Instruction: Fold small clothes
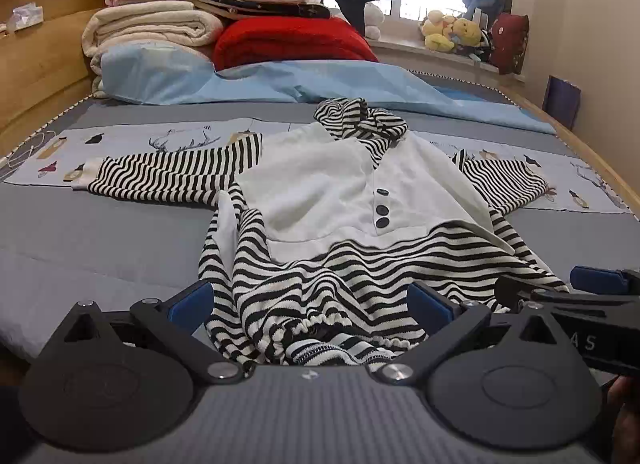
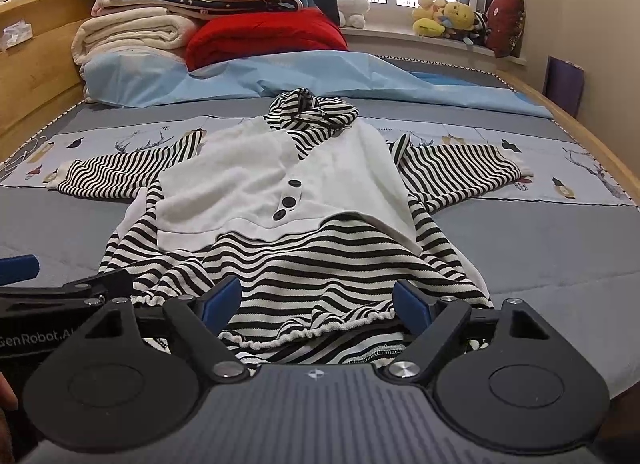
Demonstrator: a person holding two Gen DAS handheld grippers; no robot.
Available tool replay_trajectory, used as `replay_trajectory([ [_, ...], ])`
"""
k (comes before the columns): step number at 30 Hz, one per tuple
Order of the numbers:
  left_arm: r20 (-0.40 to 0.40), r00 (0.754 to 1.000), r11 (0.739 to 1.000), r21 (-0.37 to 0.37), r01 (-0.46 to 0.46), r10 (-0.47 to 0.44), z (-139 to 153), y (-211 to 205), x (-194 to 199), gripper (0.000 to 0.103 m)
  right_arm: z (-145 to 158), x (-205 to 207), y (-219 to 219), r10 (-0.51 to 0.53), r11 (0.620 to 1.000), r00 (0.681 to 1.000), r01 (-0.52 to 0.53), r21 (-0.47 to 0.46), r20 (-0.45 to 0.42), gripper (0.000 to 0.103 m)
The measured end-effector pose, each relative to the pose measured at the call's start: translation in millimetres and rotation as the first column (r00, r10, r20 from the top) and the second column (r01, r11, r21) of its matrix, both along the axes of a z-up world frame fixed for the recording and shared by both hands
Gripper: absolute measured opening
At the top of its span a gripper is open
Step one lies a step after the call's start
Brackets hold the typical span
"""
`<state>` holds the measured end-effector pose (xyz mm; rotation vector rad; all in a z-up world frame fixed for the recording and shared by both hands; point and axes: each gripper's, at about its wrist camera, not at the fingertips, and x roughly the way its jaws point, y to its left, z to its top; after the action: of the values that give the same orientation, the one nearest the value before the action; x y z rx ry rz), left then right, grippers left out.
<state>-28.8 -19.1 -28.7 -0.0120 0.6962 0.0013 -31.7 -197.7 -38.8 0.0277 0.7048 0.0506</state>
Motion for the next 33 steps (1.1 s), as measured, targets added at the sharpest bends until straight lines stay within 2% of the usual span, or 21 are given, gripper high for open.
replay_trajectory([
  [5,0.004,1.000,1.000,0.005,0.001,-0.001,-0.6,-1.5,-1.6,0.103,0.2,-1.4,0.9,-0.006,1.000,1.000,0.006,-0.001,0.006,0.084],
  [11,-0.014,1.000,1.000,0.003,-0.002,0.002,-8.2,5.7,2.0,0.103,-4.1,-1.8,2.6,0.004,1.000,1.000,-0.004,-0.012,-0.026,0.084],
  [13,-0.043,0.999,0.999,-0.029,-0.020,0.018,-9.6,15.1,9.2,0.099,-8.8,0.8,1.4,0.001,1.000,0.999,-0.002,-0.026,-0.049,0.083],
  [15,-0.068,0.998,0.995,-0.102,-0.001,-0.006,-2.9,32.4,22.5,0.096,-8.3,4.1,-6.3,-0.020,1.000,0.998,0.020,-0.007,-0.051,0.082],
  [17,-0.061,0.997,0.992,-0.119,0.033,-0.040,9.4,50.7,40.7,0.078,-0.9,9.5,-20.6,-0.040,0.999,0.999,0.041,0.032,-0.029,0.077],
  [18,-0.049,0.997,0.992,-0.111,0.053,-0.059,15.0,58.6,49.4,0.074,4.0,13.3,-29.8,-0.045,0.997,0.999,0.046,0.060,-0.014,0.073],
  [20,-0.018,0.990,0.989,-0.060,0.138,-0.139,24.0,76.5,71.6,0.051,16.4,24.1,-53.0,-0.044,0.993,0.998,0.040,0.108,0.034,0.053],
  [22,-0.063,0.984,0.986,-0.025,0.164,-0.166,18.1,95.3,94.0,0.049,25.4,40.9,-76.8,-0.033,0.992,0.997,0.025,0.124,0.063,0.046],
  [24,-0.189,0.969,0.986,-0.075,0.146,-0.158,-6.0,117.9,117.3,0.046,25.9,59.2,-97.2,-0.031,0.994,0.996,0.022,0.111,0.083,0.041],
  [26,-0.305,0.948,0.992,-0.119,0.052,-0.086,-30.6,136.3,133.5,0.046,17.8,81.7,-121.3,-0.048,0.995,0.998,0.044,0.092,0.045,0.042],
  [28,-0.408,0.911,0.984,-0.177,-0.014,-0.060,-54.1,149.7,146.9,0.046,-5.9,103.4,-144.0,-0.069,0.994,0.996,0.074,0.081,-0.064,0.042],
  [30,-0.517,0.855,0.983,-0.173,-0.054,-0.044,-77.9,153.1,158.2,0.046,-30.4,117.7,-159.7,-0.096,0.994,0.979,0.105,0.042,-0.180,0.042],
  [31,-0.549,0.834,0.982,-0.178,-0.059,-0.049,-85.4,153.2,162.6,0.046,-42.7,124.0,-166.3,-0.112,0.992,0.964,0.123,0.029,-0.243,0.042],
  [32,-0.564,0.823,0.979,-0.196,-0.056,-0.066,-90.3,151.7,165.2,0.047,-51.7,127.1,-173.0,-0.137,0.990,0.945,0.143,0.000,-0.298,0.042],
  [33,-0.571,0.816,0.975,-0.216,-0.045,-0.088,-92.9,148.5,168.0,0.048,-61.3,131.1,-180.2,-0.154,0.986,0.928,0.167,0.010,-0.340,0.042],
])
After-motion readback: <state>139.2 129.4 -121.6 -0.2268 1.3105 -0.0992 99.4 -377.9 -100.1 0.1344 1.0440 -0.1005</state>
